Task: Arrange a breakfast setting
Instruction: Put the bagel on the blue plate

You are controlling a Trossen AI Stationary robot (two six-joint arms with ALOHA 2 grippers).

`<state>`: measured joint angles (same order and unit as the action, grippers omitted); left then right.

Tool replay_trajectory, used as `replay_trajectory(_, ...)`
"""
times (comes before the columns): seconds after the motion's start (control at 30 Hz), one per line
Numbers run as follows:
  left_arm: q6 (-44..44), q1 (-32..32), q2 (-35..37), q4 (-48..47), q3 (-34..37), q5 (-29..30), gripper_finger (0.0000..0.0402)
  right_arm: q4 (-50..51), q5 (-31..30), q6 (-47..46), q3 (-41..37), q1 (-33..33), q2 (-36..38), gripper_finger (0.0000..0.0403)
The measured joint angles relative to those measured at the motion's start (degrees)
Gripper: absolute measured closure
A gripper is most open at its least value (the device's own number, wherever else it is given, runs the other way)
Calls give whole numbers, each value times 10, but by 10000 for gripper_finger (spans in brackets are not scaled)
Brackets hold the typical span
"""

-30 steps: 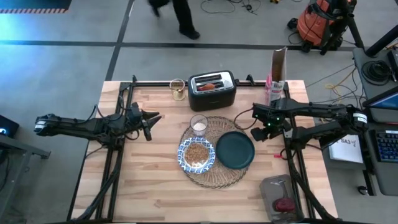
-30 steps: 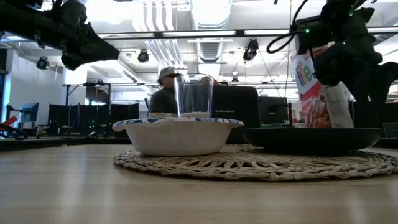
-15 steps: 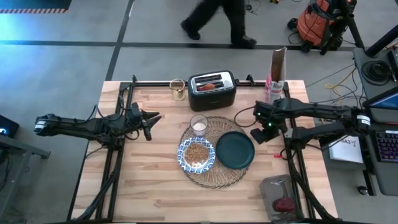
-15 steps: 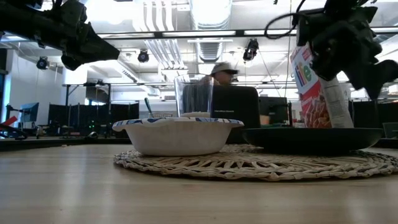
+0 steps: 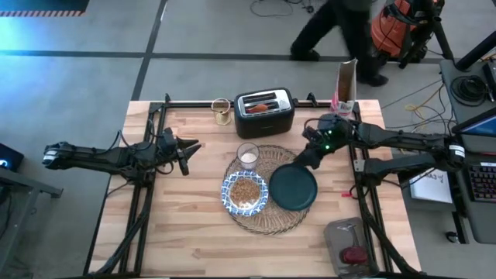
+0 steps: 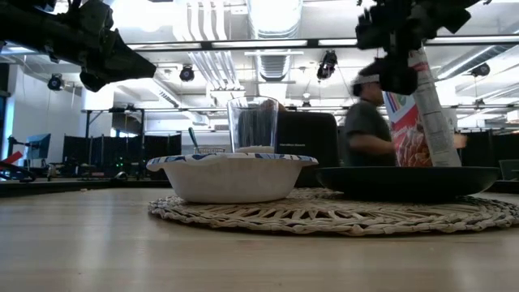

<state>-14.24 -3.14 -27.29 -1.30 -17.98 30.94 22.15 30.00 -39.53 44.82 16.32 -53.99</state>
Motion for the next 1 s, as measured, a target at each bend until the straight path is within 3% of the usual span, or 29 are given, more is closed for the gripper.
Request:
replay_trajectory(0.33, 2, 0, 0, 0, 0, 0, 319, -19, -45, 61, 0, -79, -42, 211)
replay_trajectory(0.63, 7, 0, -3, 4, 0, 0, 319, -65, -47, 117, 0, -92, -51, 211)
replay_trajectory(1.0, 153, 0, -51, 108, 0, 1, 319, -152, -48, 210, 0, -92, -51, 211)
